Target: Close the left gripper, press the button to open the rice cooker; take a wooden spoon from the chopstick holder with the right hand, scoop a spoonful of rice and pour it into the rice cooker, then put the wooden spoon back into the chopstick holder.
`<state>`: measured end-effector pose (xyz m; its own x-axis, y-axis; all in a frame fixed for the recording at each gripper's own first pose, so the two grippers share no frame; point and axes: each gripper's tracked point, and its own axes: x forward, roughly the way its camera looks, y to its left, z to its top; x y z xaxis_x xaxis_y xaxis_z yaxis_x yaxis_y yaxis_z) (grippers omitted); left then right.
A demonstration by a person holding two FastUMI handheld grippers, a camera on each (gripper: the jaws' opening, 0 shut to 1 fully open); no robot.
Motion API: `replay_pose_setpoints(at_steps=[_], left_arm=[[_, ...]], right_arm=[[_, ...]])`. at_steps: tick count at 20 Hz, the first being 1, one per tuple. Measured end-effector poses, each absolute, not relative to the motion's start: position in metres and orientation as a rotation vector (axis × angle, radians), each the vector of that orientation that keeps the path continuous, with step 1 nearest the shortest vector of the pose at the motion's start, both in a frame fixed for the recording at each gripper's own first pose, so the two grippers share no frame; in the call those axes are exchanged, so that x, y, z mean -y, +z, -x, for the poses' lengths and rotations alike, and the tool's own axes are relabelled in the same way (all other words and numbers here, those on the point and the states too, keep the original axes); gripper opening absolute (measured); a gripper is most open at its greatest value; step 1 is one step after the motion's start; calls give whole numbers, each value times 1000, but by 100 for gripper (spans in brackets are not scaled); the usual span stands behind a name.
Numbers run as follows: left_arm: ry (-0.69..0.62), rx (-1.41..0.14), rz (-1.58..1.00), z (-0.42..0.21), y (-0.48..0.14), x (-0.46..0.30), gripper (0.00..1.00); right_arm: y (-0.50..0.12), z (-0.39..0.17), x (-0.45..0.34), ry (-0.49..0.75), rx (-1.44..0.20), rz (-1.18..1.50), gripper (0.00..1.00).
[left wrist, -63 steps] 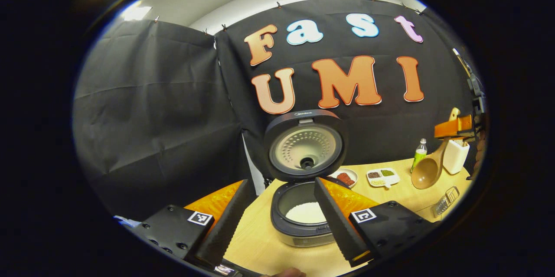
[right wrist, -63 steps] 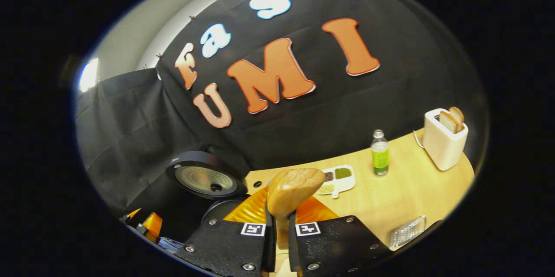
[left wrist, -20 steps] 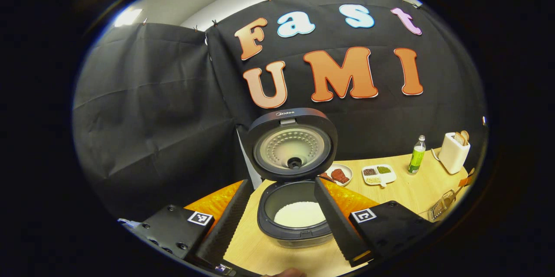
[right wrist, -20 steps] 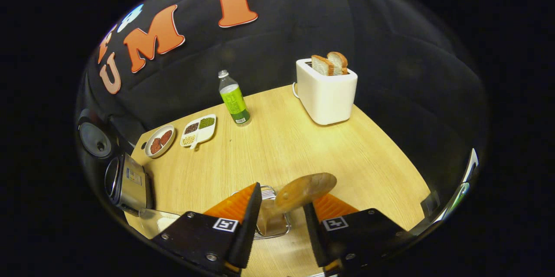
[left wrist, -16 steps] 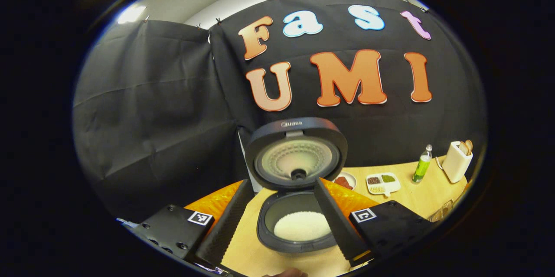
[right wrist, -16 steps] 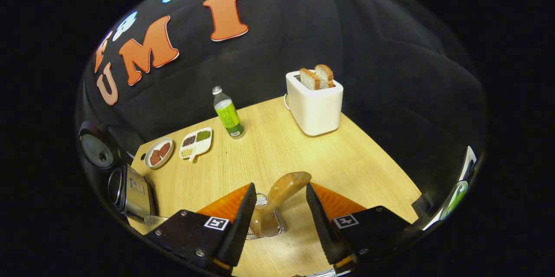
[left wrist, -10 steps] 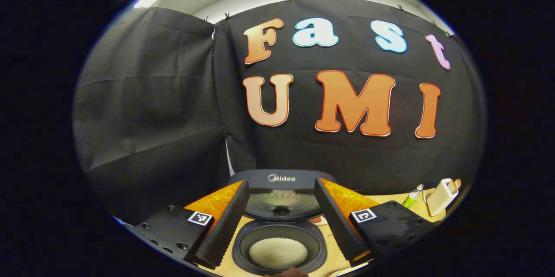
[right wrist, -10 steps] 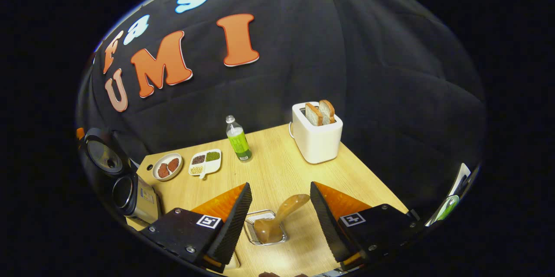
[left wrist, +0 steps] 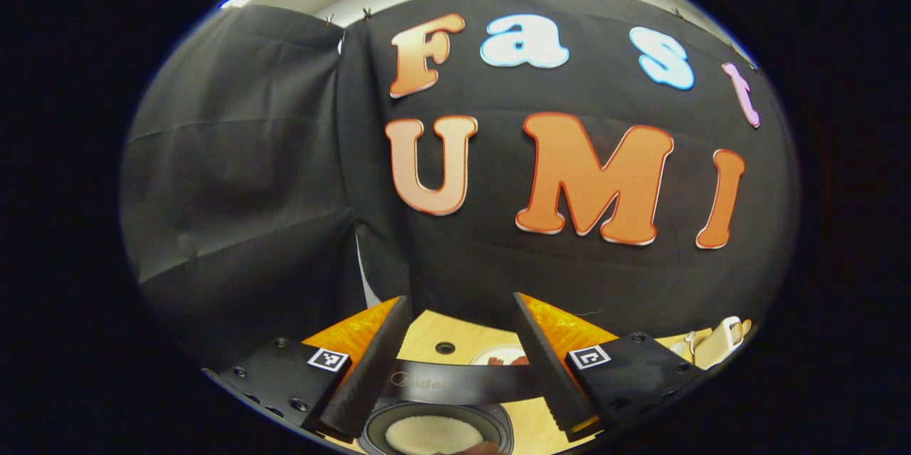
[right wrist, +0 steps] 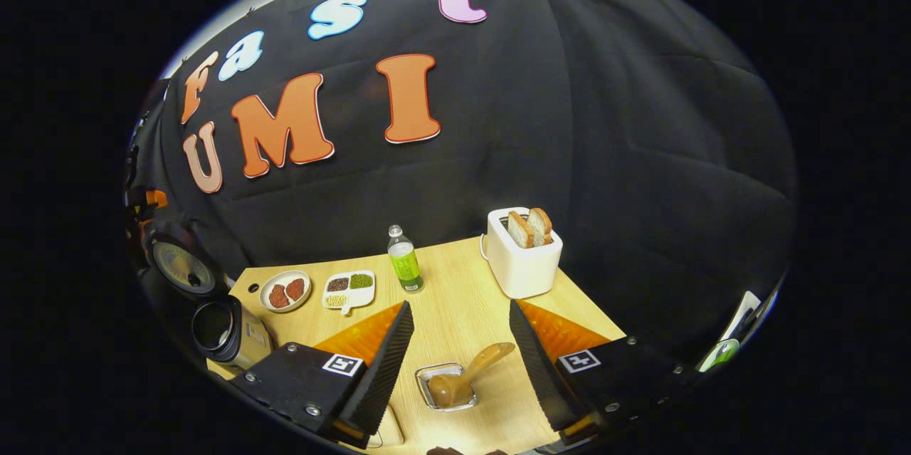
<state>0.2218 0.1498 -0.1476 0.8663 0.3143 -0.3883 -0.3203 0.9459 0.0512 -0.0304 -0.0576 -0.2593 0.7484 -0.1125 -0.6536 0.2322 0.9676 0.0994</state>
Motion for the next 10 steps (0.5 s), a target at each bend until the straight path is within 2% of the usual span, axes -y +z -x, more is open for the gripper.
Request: replay_pose_setpoints(at_steps=[1, 4, 8, 10], left_arm=[[338, -460, 17, -222, -164, -152, 99], [377, -557, -60, -214, -183, -164, 94], [369, -632, -50, -185, -196, -153, 98], [363, -680, -33, -164, -214, -145, 96]], right_arm=[[-256, 29, 55, -185, -699, -173, 85], [-252, 26, 47, -173, -694, -165, 85], [-252, 23, 32, -137, -689, -158, 85], [-253, 20, 26, -116, -688, -156, 85]])
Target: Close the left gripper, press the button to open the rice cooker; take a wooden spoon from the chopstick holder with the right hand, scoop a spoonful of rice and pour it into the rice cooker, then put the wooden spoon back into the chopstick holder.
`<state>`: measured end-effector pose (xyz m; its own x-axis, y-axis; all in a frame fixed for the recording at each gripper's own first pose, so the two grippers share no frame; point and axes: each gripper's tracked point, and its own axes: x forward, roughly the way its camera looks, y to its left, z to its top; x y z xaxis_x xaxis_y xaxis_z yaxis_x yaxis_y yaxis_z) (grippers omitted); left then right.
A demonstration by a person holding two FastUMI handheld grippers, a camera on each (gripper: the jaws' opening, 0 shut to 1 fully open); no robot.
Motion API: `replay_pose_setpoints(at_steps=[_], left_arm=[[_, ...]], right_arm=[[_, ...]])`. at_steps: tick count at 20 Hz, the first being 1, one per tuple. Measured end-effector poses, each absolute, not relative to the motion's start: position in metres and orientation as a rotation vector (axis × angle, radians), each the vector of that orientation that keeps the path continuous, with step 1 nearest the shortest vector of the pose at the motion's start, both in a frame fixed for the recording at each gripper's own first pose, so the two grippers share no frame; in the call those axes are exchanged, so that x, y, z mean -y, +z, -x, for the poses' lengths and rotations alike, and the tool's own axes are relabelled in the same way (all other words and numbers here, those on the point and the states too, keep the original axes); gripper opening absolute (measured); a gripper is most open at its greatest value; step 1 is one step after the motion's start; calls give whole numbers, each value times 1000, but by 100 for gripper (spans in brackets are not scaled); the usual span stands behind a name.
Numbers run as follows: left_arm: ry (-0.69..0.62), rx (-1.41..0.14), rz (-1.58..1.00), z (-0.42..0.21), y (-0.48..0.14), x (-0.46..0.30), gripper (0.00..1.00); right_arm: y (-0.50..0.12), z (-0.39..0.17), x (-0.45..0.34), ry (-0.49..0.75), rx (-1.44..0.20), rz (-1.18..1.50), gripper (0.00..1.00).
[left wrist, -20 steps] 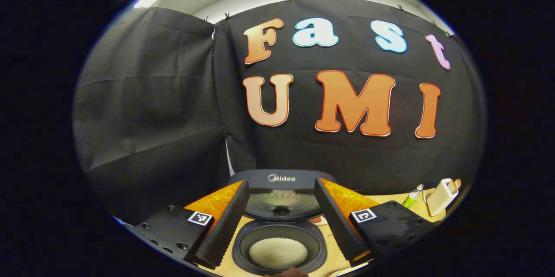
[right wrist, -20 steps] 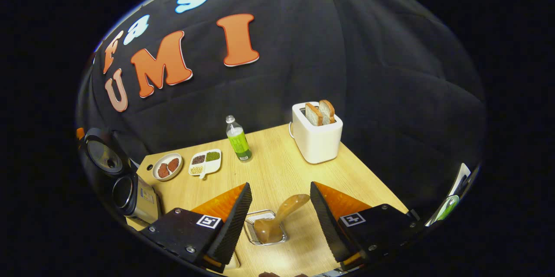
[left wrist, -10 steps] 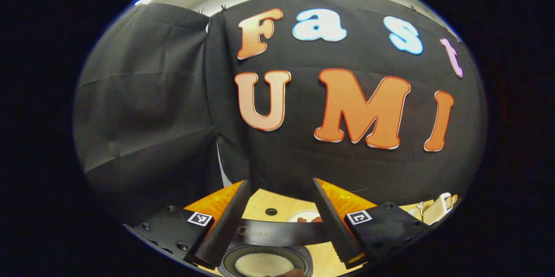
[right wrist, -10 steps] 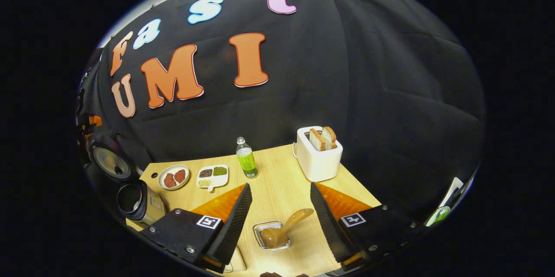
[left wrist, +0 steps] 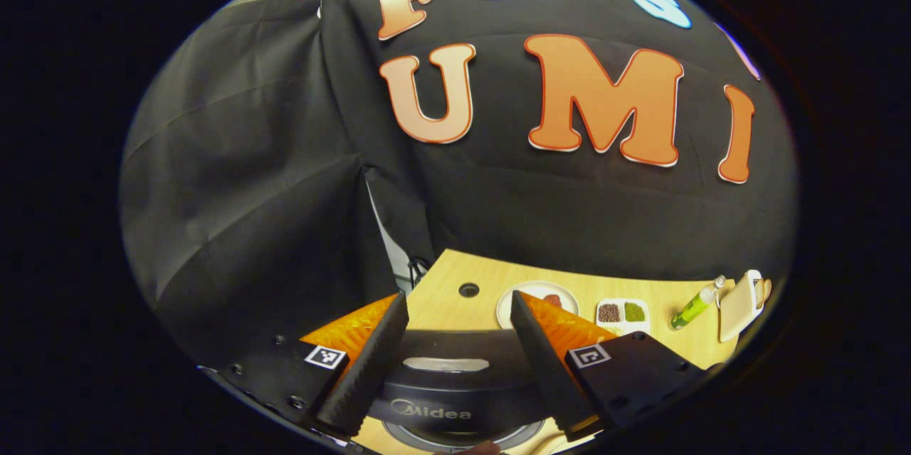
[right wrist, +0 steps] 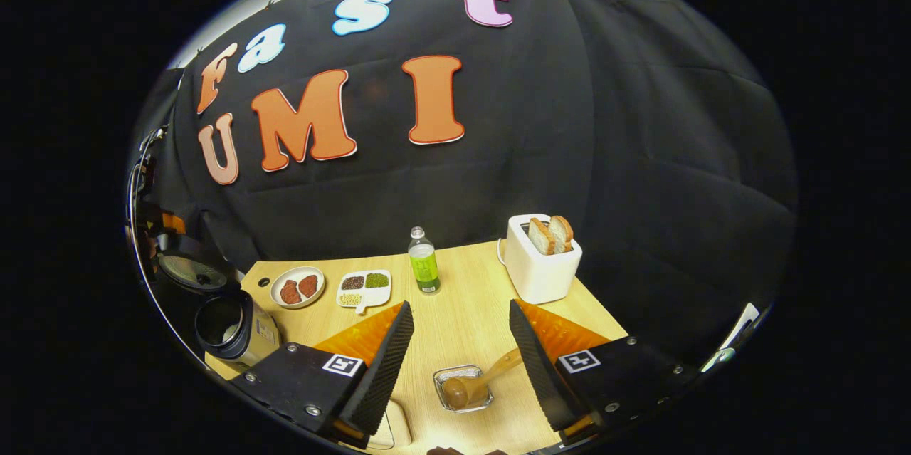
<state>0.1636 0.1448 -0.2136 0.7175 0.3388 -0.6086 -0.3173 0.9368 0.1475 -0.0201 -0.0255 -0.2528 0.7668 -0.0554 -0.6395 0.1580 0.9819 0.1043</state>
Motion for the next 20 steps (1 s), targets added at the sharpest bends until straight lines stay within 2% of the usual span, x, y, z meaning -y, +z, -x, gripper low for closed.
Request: replay_pose_setpoints(at_steps=[1, 4, 11, 20], left_arm=[[357, -707, -19, -152, -226, -132, 99], [342, -835, 16, -106, -266, -116, 98], [342, -1017, 76, -53, -326, -107, 99], [344, -1149, 103, -50, -346, -106, 99]], right_arm=[[-253, 19, 21, -102, -687, -163, 85], [-258, 16, 9, -72, -688, -186, 85], [-272, 19, -5, -18, -712, -208, 85], [-275, 25, 1, -17, -719, -193, 84]])
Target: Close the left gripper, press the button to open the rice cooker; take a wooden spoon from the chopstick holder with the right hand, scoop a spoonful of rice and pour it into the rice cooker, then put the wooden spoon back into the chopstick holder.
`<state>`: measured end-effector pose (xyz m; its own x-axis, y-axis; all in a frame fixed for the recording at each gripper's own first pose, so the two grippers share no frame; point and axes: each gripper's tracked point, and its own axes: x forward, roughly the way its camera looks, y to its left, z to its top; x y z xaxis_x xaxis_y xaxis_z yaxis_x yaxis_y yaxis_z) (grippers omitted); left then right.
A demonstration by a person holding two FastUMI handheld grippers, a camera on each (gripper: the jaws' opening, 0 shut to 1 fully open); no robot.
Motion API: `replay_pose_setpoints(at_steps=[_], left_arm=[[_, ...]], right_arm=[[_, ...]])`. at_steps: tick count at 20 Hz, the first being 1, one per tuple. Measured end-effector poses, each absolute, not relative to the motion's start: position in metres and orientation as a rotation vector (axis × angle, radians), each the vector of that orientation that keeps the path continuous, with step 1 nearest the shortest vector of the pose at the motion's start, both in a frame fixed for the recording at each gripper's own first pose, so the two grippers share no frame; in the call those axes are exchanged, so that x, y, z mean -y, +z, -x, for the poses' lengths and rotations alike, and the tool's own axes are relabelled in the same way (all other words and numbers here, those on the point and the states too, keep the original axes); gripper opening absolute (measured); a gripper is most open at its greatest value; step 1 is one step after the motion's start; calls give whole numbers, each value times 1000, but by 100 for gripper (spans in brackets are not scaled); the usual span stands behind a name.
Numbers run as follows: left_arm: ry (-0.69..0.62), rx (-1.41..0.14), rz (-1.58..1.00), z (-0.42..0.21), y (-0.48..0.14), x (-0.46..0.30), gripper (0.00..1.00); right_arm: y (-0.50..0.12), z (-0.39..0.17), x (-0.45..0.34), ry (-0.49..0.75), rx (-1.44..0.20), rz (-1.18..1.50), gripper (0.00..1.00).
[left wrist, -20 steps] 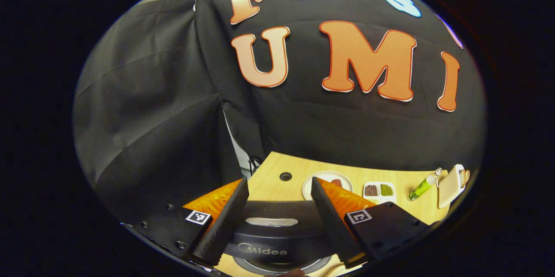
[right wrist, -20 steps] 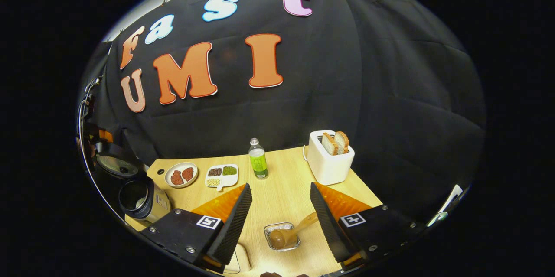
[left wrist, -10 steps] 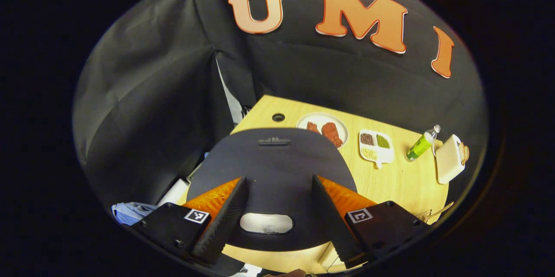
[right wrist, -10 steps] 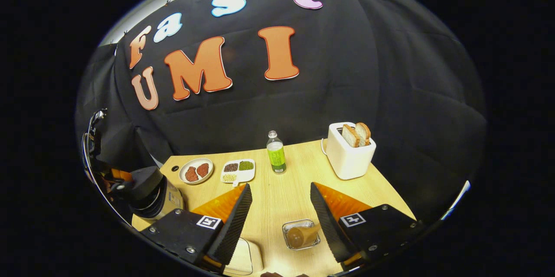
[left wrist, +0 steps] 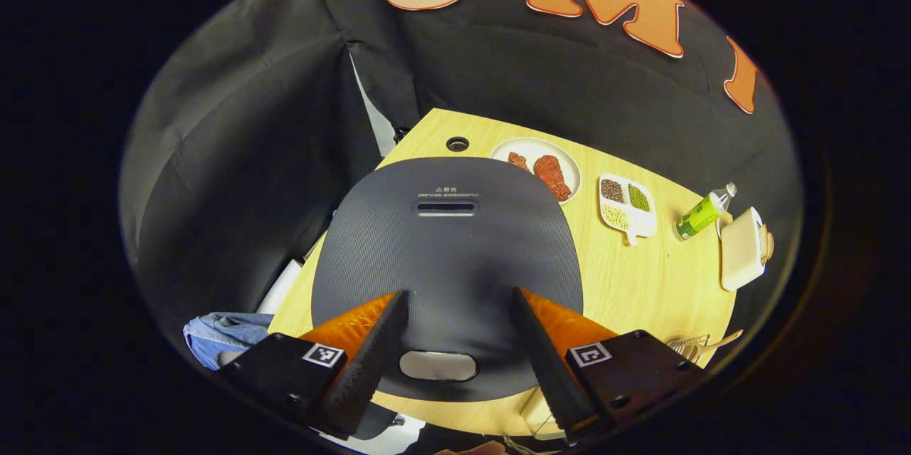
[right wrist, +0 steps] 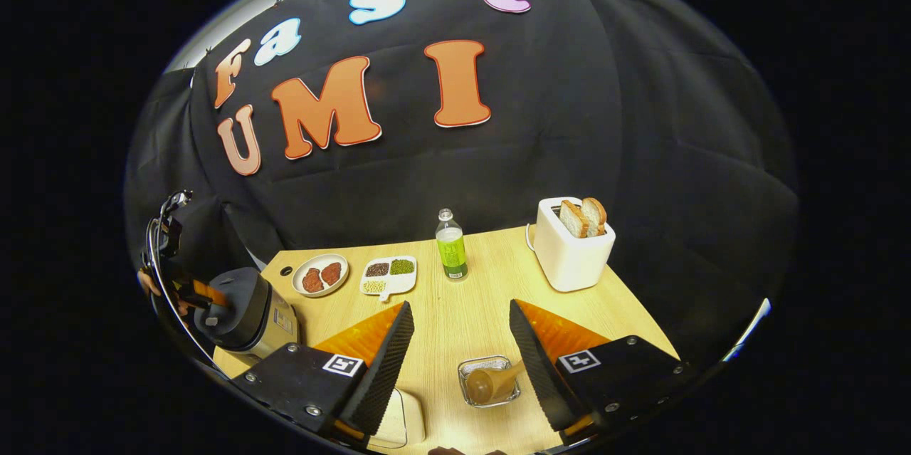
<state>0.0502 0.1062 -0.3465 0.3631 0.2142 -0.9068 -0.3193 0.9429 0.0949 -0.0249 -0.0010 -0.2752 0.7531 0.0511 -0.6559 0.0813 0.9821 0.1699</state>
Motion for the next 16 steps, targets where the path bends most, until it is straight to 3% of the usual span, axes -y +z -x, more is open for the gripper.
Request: replay_pose_setpoints(at_steps=[8, 16], left_arm=[[357, -1181, 120, -51, -350, -104, 100], [349, -1075, 94, -55, -349, -105, 99]], right_arm=[[-279, 23, -13, 25, -731, -170, 84], [-263, 18, -16, 41, -689, -160, 84]])
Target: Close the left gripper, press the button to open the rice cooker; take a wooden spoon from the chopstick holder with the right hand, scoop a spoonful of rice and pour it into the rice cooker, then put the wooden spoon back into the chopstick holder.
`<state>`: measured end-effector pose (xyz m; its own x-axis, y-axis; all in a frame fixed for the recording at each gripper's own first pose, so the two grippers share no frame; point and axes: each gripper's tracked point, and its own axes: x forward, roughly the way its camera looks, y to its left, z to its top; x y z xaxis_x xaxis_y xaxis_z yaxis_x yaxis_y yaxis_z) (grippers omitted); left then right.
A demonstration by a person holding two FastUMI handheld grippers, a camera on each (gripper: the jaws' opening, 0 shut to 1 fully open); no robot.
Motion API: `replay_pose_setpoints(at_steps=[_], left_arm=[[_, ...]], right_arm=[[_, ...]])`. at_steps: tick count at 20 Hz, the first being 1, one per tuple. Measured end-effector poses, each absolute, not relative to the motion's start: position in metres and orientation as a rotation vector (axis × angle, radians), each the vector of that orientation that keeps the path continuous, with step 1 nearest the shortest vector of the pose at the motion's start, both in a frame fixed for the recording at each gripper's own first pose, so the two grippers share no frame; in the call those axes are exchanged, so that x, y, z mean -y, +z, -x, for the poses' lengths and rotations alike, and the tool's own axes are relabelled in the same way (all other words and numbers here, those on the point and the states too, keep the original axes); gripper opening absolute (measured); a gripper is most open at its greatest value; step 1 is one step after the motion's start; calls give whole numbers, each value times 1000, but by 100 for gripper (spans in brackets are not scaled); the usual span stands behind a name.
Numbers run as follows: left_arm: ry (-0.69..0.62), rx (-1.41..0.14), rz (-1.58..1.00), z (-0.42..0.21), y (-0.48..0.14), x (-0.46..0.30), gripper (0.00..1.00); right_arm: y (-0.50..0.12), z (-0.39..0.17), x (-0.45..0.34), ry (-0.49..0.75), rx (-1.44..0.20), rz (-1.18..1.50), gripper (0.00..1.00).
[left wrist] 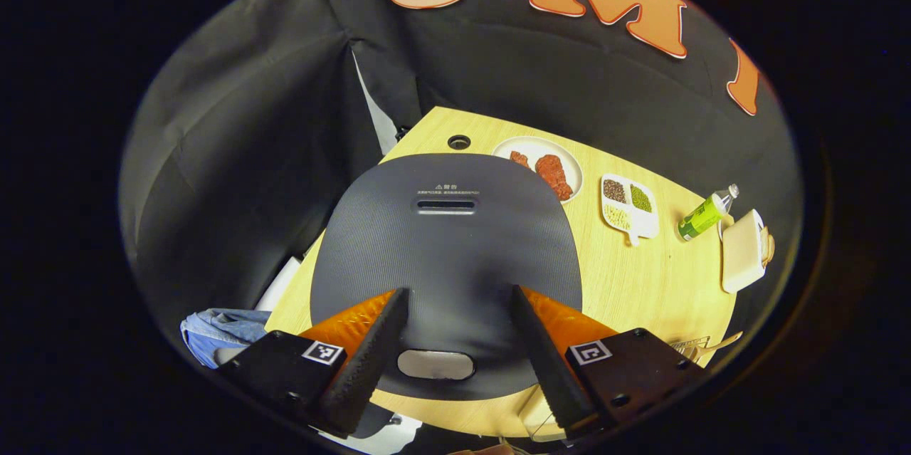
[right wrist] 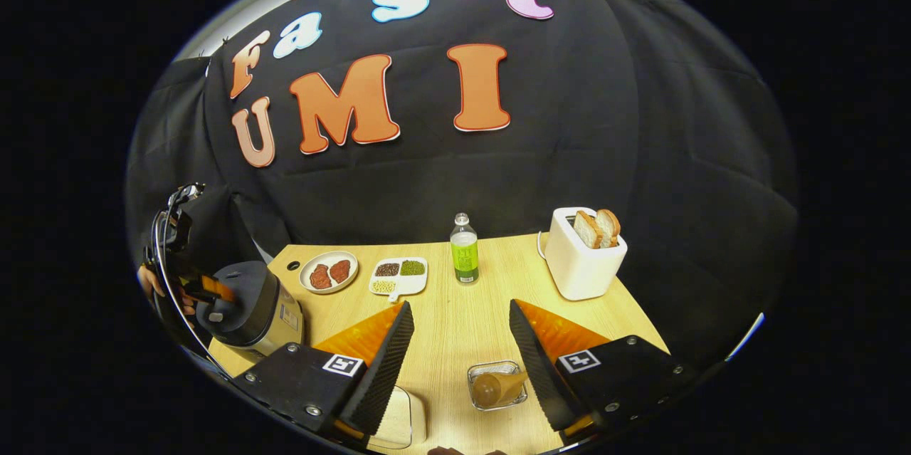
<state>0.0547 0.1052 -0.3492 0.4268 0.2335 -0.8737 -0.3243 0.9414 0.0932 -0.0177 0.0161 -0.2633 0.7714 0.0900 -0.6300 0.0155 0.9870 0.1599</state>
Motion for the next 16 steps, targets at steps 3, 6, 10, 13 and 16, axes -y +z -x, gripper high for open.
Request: replay_pose_setpoints(at_steps=[3, 6, 10, 13, 16], left_arm=[[308, -954, 133, -56, -327, -92, 97], [280, -764, 40, -67, -279, -87, 98], [227, -568, -14, -66, -213, -60, 96], [203, -436, -42, -62, -177, -43, 97], [186, -337, -67, -54, -145, -31, 97]], right_arm=[[-245, 12, -13, 42, -641, -150, 84], [-224, 4, -12, 52, -587, -143, 84], [-187, -8, -13, 70, -471, -129, 84], [-182, -8, -16, 81, -431, -140, 84], [-174, -6, -21, 101, -403, -128, 84]])
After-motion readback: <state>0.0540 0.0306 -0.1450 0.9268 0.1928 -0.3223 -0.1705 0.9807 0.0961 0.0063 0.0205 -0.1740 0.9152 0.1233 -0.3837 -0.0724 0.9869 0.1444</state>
